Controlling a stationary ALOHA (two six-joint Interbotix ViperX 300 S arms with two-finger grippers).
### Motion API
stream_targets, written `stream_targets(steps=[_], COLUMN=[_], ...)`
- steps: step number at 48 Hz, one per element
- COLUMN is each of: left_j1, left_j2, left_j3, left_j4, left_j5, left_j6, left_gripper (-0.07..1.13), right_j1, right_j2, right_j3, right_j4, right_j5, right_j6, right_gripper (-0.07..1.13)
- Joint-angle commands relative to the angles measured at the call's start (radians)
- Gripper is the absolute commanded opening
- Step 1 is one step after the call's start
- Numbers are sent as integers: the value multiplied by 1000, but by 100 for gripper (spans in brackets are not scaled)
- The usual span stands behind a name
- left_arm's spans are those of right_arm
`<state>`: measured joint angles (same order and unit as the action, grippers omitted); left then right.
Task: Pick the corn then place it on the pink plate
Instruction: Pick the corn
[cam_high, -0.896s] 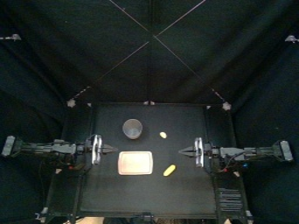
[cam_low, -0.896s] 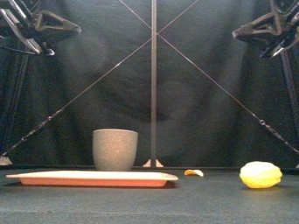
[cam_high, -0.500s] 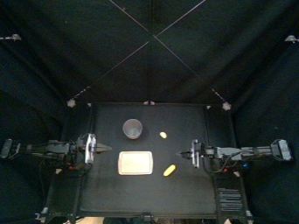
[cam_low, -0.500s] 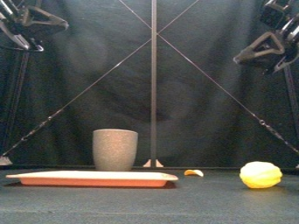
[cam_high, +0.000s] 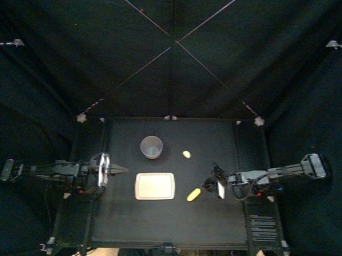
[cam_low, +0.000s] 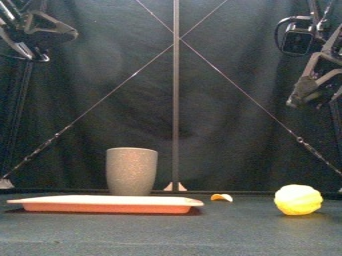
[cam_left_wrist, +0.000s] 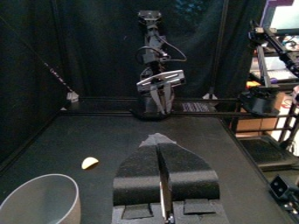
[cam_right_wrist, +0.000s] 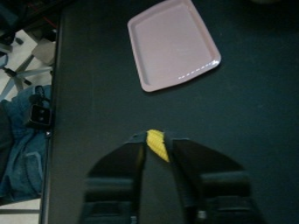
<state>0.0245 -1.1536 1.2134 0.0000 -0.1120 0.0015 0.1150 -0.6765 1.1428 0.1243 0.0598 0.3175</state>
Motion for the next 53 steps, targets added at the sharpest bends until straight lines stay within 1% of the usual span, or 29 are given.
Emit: stream_targets(steps=[1,4,7,8,11,19,23,28,32,42,53], left_j1=[3,5,5,5,6,11,12,14,14,14,14], left_j2=[0,0,0,0,0,0,2,2,0,0,0], left_j3=[-23,-25,-25,-25,-25,-31,-34,-32,-32,-29,-28], left_j4=[0,0,0,2,2,0,0,2,0,0,0], left_j5=[-2,-2,0,0,0,0,0,0,0,5,5], left_j6=[2,2,2,2,2,3,3,3,3,2,2], left_gripper=[-2,-2,-2,-2,-2,-2,-2,-2,-2,-2,-2], right_j1=[18,38,61,71,81,78,78,77,77,98,107], right_j2=[43,75,110,127,163,252,301,362,414,500,555], right_j3=[-23,-35,-54,-66,-95,-173,-206,-242,-261,-276,-281], right_j4=[-14,-44,-97,-129,-192,-324,-365,-407,-413,-357,-328], right_j5=[-11,-5,18,40,107,325,359,348,324,258,229], right_j6=[8,2,3,3,8,6,5,0,6,3,11], right_gripper=[88,96,102,103,104,104,104,104,103,104,103])
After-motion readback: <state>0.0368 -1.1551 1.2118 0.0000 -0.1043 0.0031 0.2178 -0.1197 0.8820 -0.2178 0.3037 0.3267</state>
